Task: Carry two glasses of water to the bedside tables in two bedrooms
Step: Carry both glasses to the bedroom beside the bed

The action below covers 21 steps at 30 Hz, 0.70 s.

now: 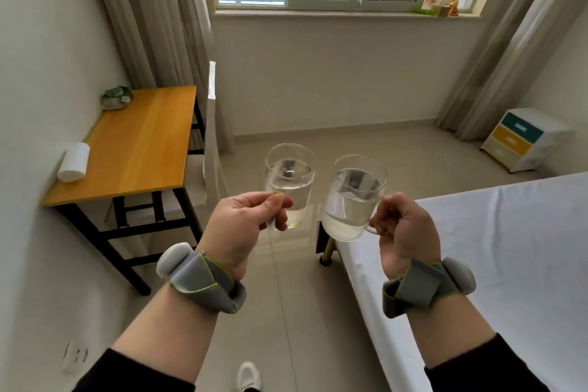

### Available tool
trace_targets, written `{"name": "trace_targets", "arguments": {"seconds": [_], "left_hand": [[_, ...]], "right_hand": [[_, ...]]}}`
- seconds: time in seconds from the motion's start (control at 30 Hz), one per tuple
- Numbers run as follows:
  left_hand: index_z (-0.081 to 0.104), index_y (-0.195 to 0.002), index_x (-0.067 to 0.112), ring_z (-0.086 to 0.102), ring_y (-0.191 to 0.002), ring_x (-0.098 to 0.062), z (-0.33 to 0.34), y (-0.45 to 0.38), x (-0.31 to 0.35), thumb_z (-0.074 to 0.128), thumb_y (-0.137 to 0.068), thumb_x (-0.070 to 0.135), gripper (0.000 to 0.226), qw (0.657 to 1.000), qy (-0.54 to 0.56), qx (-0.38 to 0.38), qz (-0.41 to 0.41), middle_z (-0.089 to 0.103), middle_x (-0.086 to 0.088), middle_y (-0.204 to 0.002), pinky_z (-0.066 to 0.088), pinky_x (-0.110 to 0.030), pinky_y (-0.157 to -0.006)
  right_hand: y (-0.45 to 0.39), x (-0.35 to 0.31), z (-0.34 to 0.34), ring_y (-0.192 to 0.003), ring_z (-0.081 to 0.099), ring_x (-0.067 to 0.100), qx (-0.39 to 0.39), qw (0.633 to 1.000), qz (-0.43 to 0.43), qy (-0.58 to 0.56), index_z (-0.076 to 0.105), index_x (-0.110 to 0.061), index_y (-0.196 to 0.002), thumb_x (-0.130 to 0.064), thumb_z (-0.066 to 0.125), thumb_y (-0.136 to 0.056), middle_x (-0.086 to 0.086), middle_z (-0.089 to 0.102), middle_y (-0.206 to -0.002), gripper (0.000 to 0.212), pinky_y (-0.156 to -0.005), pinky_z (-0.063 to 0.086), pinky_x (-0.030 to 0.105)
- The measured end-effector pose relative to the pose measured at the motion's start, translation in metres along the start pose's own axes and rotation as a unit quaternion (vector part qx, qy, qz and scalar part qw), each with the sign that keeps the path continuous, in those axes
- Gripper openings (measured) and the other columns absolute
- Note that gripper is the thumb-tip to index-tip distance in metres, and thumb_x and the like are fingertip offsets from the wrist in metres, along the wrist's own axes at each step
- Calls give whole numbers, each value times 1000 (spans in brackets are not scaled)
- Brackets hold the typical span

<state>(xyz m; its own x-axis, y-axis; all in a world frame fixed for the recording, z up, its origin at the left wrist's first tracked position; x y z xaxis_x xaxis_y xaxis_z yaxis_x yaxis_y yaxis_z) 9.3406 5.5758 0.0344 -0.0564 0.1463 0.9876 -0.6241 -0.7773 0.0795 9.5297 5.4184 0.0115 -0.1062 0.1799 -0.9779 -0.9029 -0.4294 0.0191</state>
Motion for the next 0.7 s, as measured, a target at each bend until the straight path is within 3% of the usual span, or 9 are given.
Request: {"name": "trace_targets", "arguments": {"seconds": [0.13, 0.33, 0.47, 0.6, 0.7], "left_hand": [[73, -74, 6, 55, -57, -18, -4, -71, 5, 57, -87, 9, 21, 1000, -9, -24, 6, 62, -8, -60, 44, -40, -78], [76, -69, 12, 55, -61, -20, -6, -191, 20, 59, -87, 10, 25, 997, -22, -71, 12, 64, -6, -59, 43, -41, -79], [76, -69, 12, 55, -58, -18, 1, -262, 22, 59, -86, 10, 25, 996, -24, -89, 8, 65, -4, -58, 40, -37, -74], [76, -70, 11, 54, -55, -15, 16, -332, 21, 59, -87, 10, 24, 995, -20, -102, 2, 64, -4, -57, 40, -33, -69], [76, -70, 10, 55, -54, -14, 36, -393, 18, 59, -87, 10, 23, 994, -16, -106, -1, 64, -4, -57, 42, -31, -68]], "right_hand": [[-56, 15, 29, -43, 42, 11, -8, 995, 32, -92, 56, -23, -36, -3, 44, -85, -6, 48, -40, 54, -54, 35, 25], [-143, 21, 75, -46, 40, 13, 27, 995, 10, -92, 56, -22, -37, -4, 47, -79, -6, 47, -41, 47, -54, 34, 24], [-195, 26, 93, -43, 41, 10, 50, 996, 8, -71, 58, -24, -38, -1, 44, -84, -9, 48, -40, 54, -55, 34, 24], [-259, 30, 103, -41, 41, 9, 76, 995, 13, -61, 59, -23, -37, -12, 48, -75, -9, 48, -39, 41, -54, 34, 25], [-321, 33, 109, -44, 36, 16, 101, 995, 2, -18, 53, -19, -36, -19, 50, -65, -4, 43, -38, 30, -54, 30, 33]]}}
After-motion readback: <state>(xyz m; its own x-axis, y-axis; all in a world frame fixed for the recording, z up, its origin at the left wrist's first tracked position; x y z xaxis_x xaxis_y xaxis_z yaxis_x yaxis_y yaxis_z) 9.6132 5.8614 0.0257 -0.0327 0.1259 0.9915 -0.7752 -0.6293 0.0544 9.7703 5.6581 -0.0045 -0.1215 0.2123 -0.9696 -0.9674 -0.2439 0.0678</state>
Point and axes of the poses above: each hand's wrist, its own y-axis away from the middle knuckle, its own z-axis out of the palm, x = y × z, the point moved 9 cm from there along -y, towards the middle knuckle
